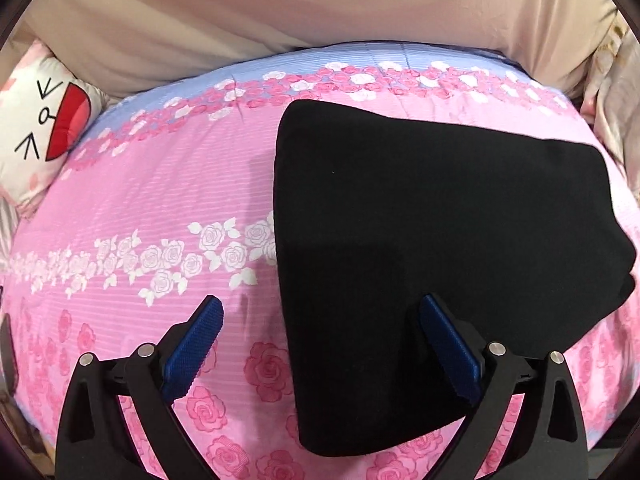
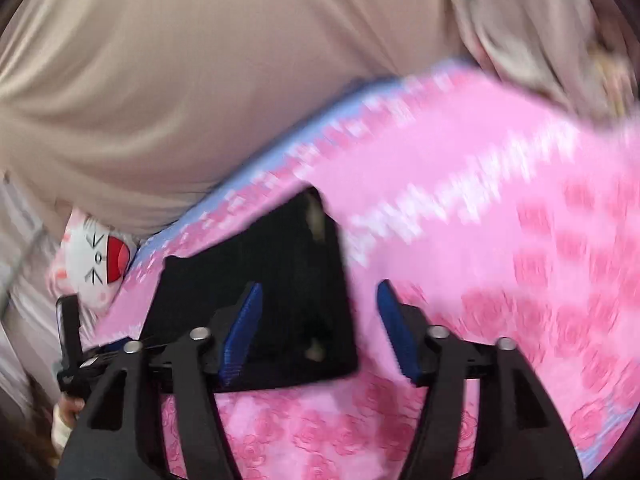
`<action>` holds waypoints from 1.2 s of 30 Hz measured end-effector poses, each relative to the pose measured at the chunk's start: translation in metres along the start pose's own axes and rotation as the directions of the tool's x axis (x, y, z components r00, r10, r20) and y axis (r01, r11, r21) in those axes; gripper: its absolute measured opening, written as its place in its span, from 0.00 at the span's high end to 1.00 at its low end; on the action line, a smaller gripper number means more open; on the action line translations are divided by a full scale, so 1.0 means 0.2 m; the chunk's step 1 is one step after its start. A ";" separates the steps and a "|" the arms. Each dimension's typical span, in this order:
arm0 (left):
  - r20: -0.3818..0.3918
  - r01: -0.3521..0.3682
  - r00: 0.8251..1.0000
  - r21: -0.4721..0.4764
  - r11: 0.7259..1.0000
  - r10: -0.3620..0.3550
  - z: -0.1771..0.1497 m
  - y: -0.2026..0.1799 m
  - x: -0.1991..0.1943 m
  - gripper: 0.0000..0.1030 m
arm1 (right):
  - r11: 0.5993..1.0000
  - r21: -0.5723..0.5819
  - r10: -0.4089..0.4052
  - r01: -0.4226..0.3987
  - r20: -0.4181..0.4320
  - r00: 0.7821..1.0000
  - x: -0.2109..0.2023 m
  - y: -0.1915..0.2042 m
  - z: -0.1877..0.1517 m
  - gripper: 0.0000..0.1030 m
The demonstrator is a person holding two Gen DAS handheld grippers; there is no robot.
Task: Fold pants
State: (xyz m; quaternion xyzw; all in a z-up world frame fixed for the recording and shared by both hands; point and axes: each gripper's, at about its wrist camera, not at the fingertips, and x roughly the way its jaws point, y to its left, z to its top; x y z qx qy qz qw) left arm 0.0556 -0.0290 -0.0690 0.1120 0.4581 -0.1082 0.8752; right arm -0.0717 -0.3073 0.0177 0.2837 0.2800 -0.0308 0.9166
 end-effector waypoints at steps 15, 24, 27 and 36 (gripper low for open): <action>0.067 -0.125 0.990 0.058 0.990 0.121 -0.03 -0.10 -0.01 0.05 | 0.966 -0.208 -0.176 0.156 -0.079 0.981 0.34 0.27 -0.07 0.81; 0.075 -0.137 0.988 0.052 0.989 0.132 -0.03 -0.10 -0.01 0.05 | 0.961 -0.186 -0.231 0.203 -0.139 0.963 0.38 0.20 -0.12 0.82; 0.077 -0.140 0.988 0.052 0.989 0.136 -0.04 -0.11 -0.01 0.05 | 0.971 -0.142 -0.211 0.191 -0.139 0.968 0.32 0.18 -0.11 0.81; -0.048 0.282 0.953 -0.231 0.931 -0.300 -0.06 0.20 0.01 0.05 | 0.994 0.054 -0.082 0.093 -0.169 0.982 0.16 -0.10 -0.07 0.17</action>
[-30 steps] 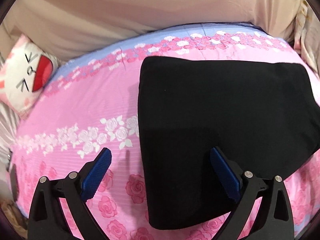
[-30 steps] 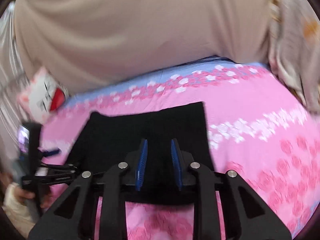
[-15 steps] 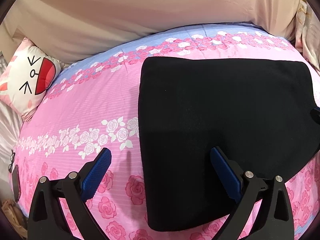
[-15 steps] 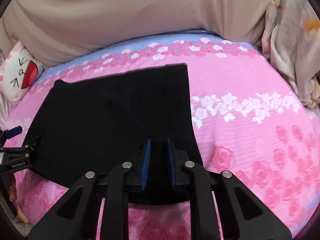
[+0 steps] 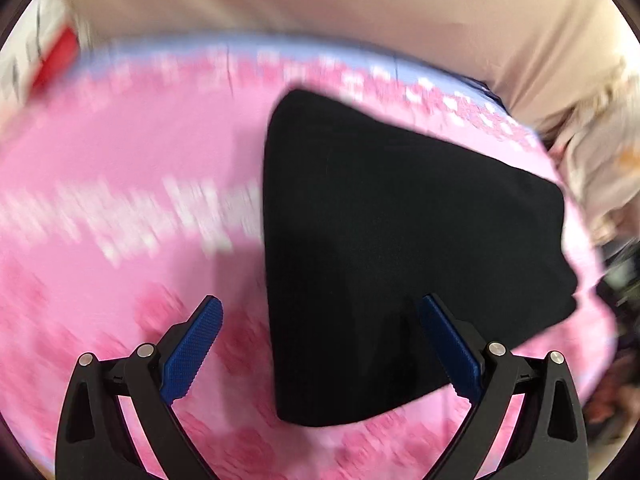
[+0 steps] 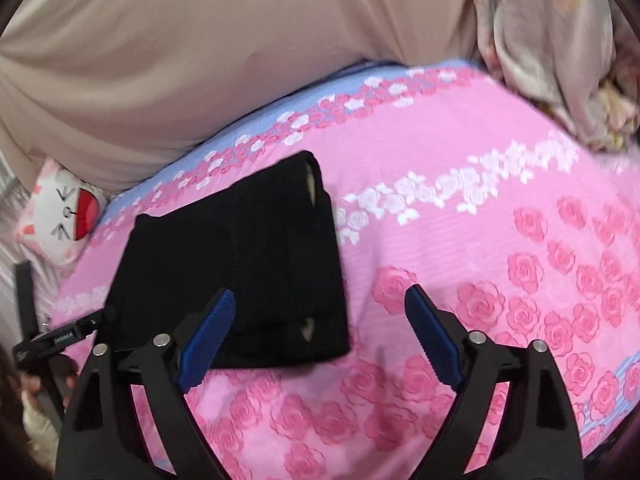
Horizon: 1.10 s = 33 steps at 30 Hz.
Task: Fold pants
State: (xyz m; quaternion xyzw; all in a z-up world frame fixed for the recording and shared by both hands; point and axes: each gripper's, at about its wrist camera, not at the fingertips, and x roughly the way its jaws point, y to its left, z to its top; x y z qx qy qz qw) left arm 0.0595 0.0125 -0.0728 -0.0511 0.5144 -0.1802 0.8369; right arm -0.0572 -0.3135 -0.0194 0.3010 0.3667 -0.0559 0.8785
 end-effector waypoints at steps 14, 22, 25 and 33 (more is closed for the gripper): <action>-0.125 0.216 0.965 -0.115 0.970 -0.230 0.17 -0.09 0.20 0.05 | 0.923 0.190 0.368 -0.334 -0.187 0.911 0.39 -0.10 0.05 0.19; -0.163 0.249 0.955 -0.017 0.968 -0.248 0.28 -0.22 0.31 0.14 | 0.959 0.085 0.284 -0.272 -0.219 0.933 0.56 0.06 0.12 0.41; -0.133 0.224 0.967 0.020 0.974 -0.219 0.26 -0.22 0.27 0.49 | 0.957 0.106 0.286 -0.269 -0.203 0.936 0.53 0.06 0.10 0.56; -0.119 0.341 0.932 -0.030 0.939 -0.342 0.21 -0.12 0.00 0.72 | 0.954 0.046 0.301 -0.297 -0.150 0.942 0.24 0.24 0.02 0.63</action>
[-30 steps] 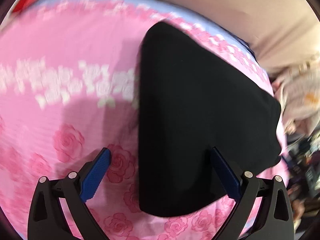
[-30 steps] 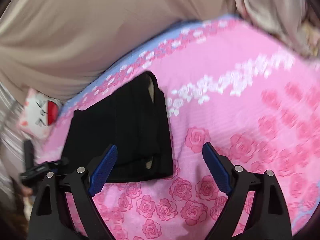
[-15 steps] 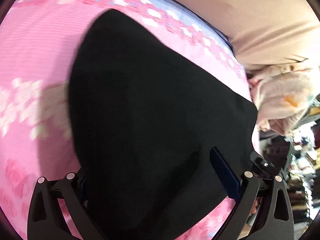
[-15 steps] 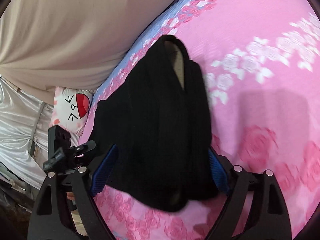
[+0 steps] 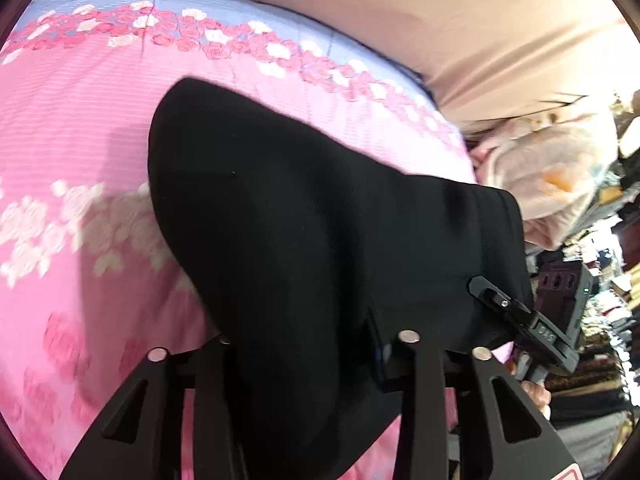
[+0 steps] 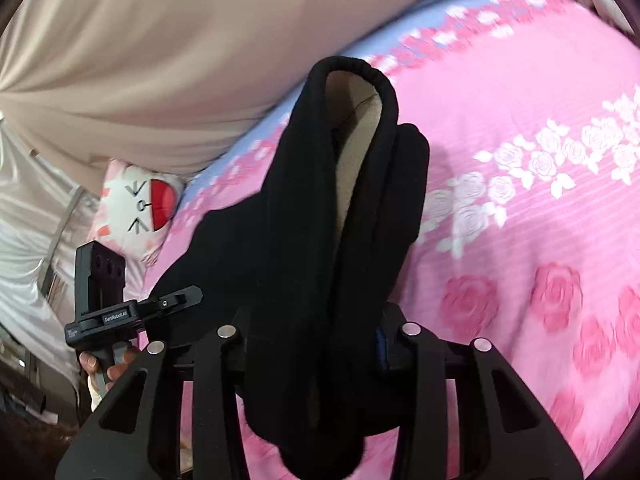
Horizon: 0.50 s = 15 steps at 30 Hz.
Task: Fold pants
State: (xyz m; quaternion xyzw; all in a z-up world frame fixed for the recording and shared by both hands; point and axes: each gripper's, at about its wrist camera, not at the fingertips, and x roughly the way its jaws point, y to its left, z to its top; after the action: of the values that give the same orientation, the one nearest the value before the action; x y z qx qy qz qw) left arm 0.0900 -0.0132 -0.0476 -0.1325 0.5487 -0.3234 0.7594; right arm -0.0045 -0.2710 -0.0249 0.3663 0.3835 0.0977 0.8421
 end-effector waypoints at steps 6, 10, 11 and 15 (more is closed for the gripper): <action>0.025 0.038 0.999 0.094 0.995 -0.041 -0.15 -0.11 -0.36 0.79 | 0.997 -0.048 0.063 -0.063 0.001 0.998 -0.18 0.27 -0.13 0.64; 0.135 0.026 0.989 0.190 0.981 -0.052 -0.19 -0.24 -0.68 0.79 | 0.983 -0.151 0.117 -0.103 0.086 0.989 -0.36 0.53 -0.10 0.64; 0.178 0.020 0.982 0.224 0.974 -0.061 -0.16 -0.31 -0.75 0.79 | 0.977 -0.186 0.125 -0.102 0.118 0.985 -0.40 0.61 -0.07 0.64; 0.352 -0.031 0.931 0.338 0.941 -0.096 -0.02 -0.47 -1.06 0.79 | 0.933 -0.352 0.175 -0.073 0.269 0.947 -0.54 0.92 0.12 0.64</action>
State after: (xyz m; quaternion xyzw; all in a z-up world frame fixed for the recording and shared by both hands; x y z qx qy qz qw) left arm 0.0130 0.0514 0.1624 -0.0668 0.3328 -0.3953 0.8535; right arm -0.0413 -0.2013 0.1746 0.2510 0.2065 0.1594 0.9322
